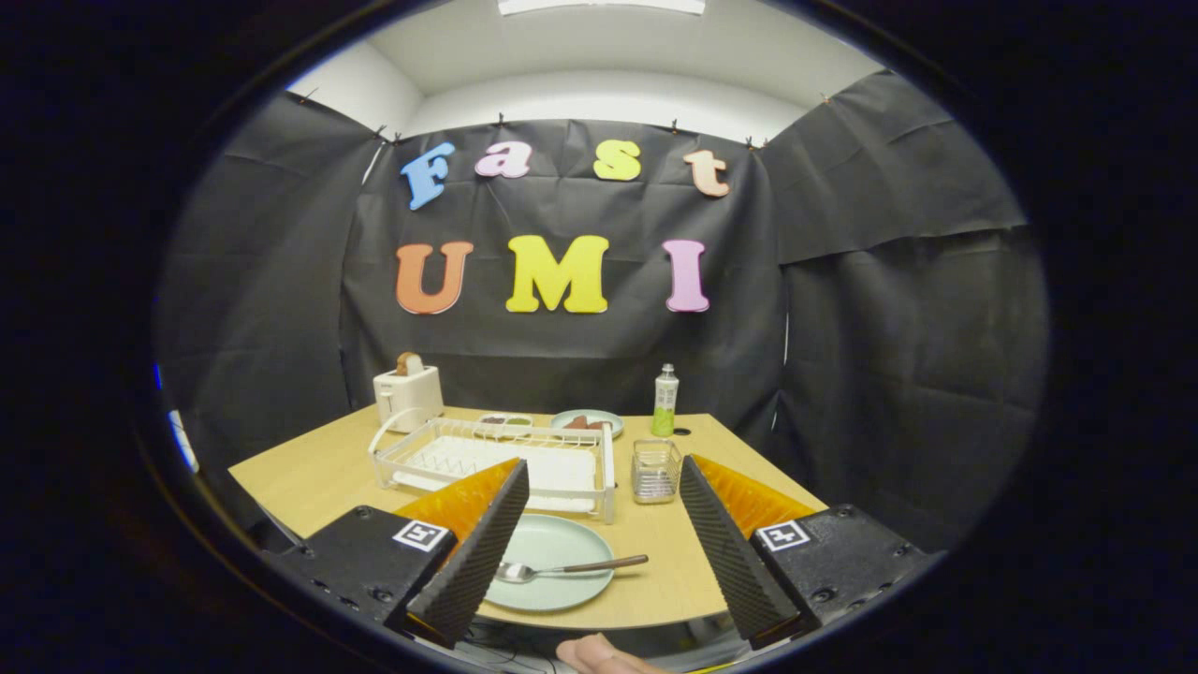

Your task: Take the plate from the dish rack, then take the spoon from the basket and place it into the plate.

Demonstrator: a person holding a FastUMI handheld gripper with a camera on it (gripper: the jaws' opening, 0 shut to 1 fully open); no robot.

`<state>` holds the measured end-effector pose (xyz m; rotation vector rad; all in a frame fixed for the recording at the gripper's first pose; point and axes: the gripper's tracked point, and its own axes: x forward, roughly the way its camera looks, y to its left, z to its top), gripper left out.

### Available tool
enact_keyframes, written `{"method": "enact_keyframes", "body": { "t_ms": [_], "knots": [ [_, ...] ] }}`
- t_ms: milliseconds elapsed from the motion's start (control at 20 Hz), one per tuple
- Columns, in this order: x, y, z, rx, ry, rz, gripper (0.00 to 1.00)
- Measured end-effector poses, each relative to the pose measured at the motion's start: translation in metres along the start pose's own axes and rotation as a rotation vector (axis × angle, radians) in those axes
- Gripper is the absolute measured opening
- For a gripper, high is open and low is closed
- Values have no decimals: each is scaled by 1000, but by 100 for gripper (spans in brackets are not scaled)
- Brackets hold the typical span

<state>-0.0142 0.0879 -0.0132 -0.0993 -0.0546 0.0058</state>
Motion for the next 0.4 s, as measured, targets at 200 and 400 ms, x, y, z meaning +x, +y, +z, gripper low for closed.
{"method": "enact_keyframes", "body": {
  "t_ms": [200,400],
  "knots": [
    [-3,-5,5,18,-23,-5,100],
    [-5,-7,3,9,-21,-8,100]
  ]
}}
